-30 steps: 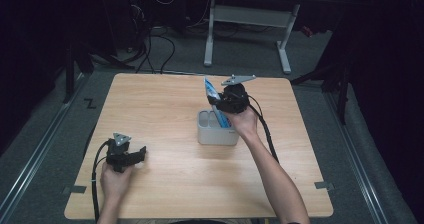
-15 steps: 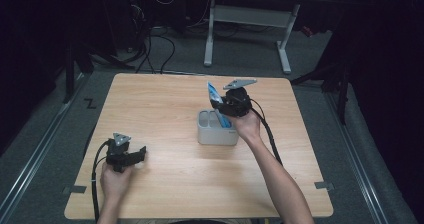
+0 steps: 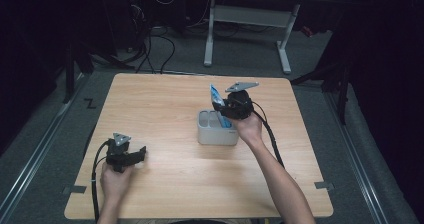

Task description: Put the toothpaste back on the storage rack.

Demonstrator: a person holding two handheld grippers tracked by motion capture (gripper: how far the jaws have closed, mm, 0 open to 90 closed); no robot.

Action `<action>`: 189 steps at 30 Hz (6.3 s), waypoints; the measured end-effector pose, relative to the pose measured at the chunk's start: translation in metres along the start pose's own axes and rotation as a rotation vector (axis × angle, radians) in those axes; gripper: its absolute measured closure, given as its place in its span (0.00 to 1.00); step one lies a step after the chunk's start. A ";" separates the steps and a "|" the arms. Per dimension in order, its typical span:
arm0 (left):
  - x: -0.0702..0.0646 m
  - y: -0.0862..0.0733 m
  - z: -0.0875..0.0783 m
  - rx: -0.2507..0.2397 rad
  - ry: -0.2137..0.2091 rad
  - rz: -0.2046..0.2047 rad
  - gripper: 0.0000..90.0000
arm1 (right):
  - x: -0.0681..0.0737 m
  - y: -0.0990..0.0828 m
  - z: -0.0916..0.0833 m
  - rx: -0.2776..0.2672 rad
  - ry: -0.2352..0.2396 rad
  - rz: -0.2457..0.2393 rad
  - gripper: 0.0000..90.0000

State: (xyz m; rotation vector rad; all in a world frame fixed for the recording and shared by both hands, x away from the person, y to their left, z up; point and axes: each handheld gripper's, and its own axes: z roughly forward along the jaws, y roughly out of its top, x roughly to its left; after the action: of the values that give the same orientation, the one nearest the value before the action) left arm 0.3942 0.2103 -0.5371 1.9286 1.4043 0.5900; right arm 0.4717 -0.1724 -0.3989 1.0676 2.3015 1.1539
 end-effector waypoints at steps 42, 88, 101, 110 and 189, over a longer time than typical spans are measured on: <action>0.001 0.000 0.000 -0.004 -0.004 -0.009 0.27 | 0.002 -0.021 0.000 0.018 -0.015 -0.008 0.77; 0.001 0.000 0.000 -0.005 -0.009 -0.013 0.27 | 0.009 -0.013 -0.017 -0.052 -0.002 -0.043 0.52; 0.002 0.000 0.000 -0.006 -0.012 -0.017 0.27 | 0.000 -0.018 -0.033 -0.068 -0.002 -0.013 0.52; 0.002 0.000 0.000 -0.006 -0.012 -0.016 0.27 | -0.002 -0.021 -0.042 -0.084 -0.012 -0.013 0.52; 0.002 0.000 -0.001 -0.007 -0.014 -0.022 0.27 | -0.031 -0.058 -0.123 -0.181 -0.080 0.124 0.54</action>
State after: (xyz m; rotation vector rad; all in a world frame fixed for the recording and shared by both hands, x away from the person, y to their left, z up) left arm 0.3943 0.2126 -0.5370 1.9057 1.4113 0.5695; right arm 0.3915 -0.2831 -0.3707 1.1777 2.0514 1.3132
